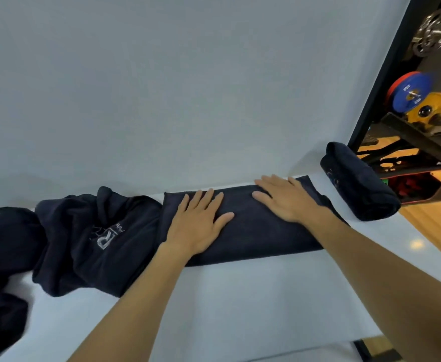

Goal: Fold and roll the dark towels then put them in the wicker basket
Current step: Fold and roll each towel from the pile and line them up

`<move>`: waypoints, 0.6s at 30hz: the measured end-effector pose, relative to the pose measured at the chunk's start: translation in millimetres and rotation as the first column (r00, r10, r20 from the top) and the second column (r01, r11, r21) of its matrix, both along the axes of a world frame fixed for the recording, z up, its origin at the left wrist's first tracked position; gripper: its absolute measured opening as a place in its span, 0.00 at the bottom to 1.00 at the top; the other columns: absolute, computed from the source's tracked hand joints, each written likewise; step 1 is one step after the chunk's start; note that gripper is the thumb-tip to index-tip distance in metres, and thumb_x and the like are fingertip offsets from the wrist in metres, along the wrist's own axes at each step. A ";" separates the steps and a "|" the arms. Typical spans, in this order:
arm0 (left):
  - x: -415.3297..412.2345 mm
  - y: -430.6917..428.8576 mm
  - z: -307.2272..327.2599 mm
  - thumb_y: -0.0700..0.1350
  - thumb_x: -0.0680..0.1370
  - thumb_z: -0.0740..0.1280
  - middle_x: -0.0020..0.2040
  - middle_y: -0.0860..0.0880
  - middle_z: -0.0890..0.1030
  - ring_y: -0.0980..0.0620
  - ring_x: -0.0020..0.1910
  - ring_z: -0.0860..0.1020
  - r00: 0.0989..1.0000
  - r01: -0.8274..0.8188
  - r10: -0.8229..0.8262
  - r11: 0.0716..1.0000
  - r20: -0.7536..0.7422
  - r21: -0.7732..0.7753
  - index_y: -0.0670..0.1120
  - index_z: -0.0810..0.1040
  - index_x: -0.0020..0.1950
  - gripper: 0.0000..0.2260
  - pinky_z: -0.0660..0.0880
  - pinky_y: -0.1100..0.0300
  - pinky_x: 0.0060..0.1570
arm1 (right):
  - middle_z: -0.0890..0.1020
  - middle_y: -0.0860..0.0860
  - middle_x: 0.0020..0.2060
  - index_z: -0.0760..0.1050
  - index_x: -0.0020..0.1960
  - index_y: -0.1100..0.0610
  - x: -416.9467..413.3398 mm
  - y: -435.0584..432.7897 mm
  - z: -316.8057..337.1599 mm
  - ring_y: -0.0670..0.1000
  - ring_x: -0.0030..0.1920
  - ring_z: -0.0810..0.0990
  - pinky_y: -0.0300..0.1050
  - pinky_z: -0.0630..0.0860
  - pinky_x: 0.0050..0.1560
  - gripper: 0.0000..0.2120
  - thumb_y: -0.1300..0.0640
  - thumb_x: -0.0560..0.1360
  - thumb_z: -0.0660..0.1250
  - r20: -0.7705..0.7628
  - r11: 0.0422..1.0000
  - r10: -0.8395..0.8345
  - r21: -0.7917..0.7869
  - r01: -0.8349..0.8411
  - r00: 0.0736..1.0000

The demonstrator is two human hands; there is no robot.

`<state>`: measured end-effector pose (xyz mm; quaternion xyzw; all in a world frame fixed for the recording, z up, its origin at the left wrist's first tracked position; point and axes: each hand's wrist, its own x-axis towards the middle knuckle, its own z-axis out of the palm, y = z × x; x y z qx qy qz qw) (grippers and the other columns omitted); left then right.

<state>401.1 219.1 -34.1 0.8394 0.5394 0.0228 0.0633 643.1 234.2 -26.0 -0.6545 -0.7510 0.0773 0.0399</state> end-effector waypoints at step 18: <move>-21.9 -10.8 39.5 0.36 0.76 0.64 0.60 0.48 0.75 0.46 0.63 0.70 0.989 0.053 -0.006 0.947 -0.146 0.318 0.49 0.79 0.61 0.16 0.66 0.54 0.62 | 0.80 0.64 0.56 0.73 0.61 0.68 6.2 -146.1 66.2 0.63 0.54 0.81 0.56 0.78 0.55 0.21 0.53 0.76 0.70 -0.213 0.833 -0.456 -0.444 0.330 0.864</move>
